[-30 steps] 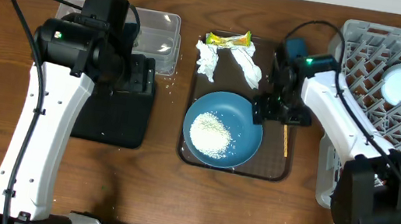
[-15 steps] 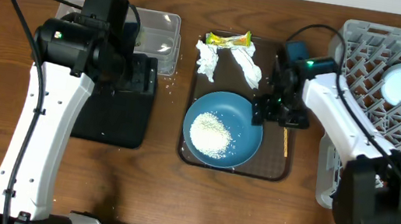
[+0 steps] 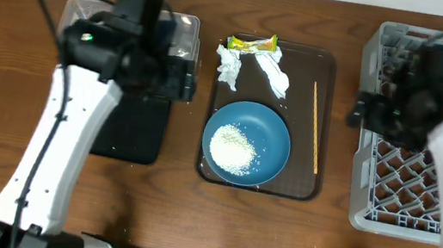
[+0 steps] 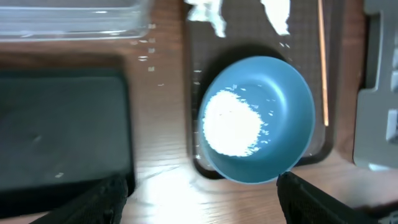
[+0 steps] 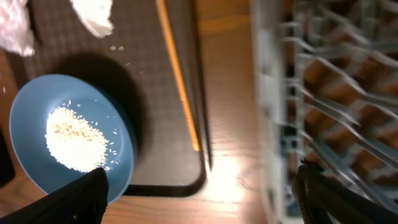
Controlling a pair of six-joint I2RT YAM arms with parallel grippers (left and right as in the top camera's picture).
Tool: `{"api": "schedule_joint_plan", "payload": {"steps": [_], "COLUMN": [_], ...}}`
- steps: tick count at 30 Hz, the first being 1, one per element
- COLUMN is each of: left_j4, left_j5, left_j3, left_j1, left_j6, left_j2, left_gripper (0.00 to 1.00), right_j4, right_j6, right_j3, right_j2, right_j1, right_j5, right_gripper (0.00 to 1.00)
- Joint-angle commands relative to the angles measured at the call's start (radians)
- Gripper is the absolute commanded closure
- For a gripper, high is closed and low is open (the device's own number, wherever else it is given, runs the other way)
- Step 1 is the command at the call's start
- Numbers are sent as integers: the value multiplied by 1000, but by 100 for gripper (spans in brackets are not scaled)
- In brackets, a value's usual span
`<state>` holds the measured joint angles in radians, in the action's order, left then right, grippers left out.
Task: Sort waste into correct bins and load items into the dishwasher rack
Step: 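Withdraw the right gripper and reach the left gripper to the blue bowl, then grasp the blue bowl rim with the left gripper and lift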
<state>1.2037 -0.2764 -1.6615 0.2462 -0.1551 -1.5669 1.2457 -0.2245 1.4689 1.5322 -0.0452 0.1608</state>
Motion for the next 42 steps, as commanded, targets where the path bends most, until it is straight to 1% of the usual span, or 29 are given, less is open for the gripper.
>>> {"api": "schedule_joint_plan", "payload": {"steps": [1, 6, 10, 15, 16, 19, 25, 31, 33, 37, 42], "left_j4": [-23, -78, -113, -150, -161, -190, -255, -313, -324, -332, -349], "left_j5": [-11, -11, -3, 9, 14, 84, 106, 110, 118, 181, 184], "left_j3": [-5, -5, -5, -5, -5, -5, -5, -5, -5, -5, -5], "left_j1": [64, 183, 276, 370, 386, 427, 486, 538, 557, 595, 629], "left_j6": [-21, -38, -47, -49, -50, -105, -114, -166, -166, -166, -166], "left_j2": [-53, -152, -248, -364, -383, -430, -456, -461, -466, -480, -507], "left_gripper": [20, 20, 20, 21, 21, 20, 21, 21, 21, 21, 21], "right_j4": [31, 83, 98, 102, 102, 101, 107, 108, 110, 110, 109], "right_j6": [15, 51, 58, 58, 58, 58, 58, 58, 58, 58, 58], "right_j3": [5, 5, 4, 4, 4, 3, 2, 2, 2, 2, 2], "right_j2": [-27, -27, -27, -27, -27, -27, -27, -27, -27, -27, -27], "right_j1": [-64, -117, -117, -117, -117, -117, -117, -117, -117, -117, -117], "right_j5": [0, -8, -52, -56, -56, -56, -56, -56, -56, -56, -56], "right_gripper": [6, 6, 6, 5, 5, 5, 5, 5, 5, 5, 5]}}
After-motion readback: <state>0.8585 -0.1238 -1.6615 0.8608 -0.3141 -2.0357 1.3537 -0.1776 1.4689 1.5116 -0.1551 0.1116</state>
